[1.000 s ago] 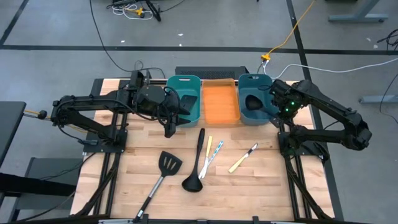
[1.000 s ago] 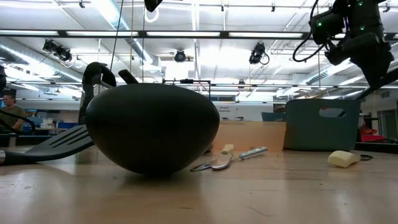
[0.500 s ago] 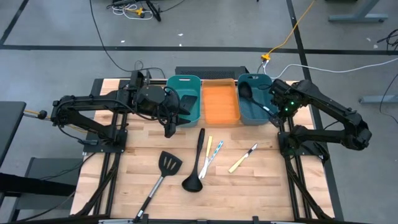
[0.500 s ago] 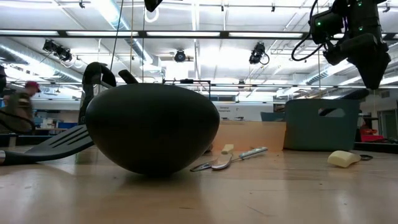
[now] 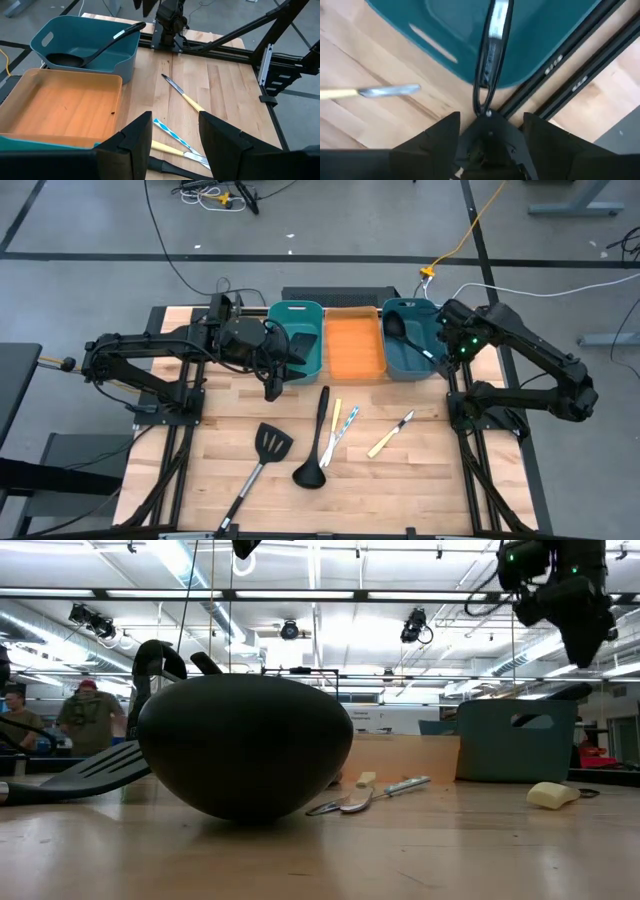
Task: Pick & Place Kitchen Items
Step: Put the right yellow table knife into the orange bin
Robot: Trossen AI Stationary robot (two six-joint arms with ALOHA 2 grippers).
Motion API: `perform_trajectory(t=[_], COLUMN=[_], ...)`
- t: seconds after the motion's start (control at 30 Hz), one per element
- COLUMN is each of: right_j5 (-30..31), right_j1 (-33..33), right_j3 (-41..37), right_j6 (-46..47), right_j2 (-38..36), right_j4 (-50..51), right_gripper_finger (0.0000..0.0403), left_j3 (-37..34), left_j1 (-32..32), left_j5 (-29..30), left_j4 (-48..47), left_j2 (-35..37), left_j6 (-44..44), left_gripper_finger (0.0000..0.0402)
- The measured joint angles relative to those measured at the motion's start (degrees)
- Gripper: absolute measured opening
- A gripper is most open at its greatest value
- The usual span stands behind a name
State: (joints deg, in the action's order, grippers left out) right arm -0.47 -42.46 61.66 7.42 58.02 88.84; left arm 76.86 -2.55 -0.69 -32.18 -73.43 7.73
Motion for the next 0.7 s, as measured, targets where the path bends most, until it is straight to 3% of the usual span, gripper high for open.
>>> perform_trajectory(t=[0.37,0.7], right_j5=[-0.26,-0.73], right_j1=[0.74,0.94], right_j3=[11.80,12.54], right_j6=[-0.39,-0.42], right_j2=[-0.46,-4.12], right_j4=[-3.34,-12.87], right_gripper_finger=[0.0224,0.0224], left_j3=[0.00,0.00], left_j1=[0.00,0.00], left_j5=[0.00,0.00], left_j4=[0.00,0.00], left_j2=[0.00,0.00], left_j6=[0.02,2.16], left_gripper_finger=[0.0167,0.0167])
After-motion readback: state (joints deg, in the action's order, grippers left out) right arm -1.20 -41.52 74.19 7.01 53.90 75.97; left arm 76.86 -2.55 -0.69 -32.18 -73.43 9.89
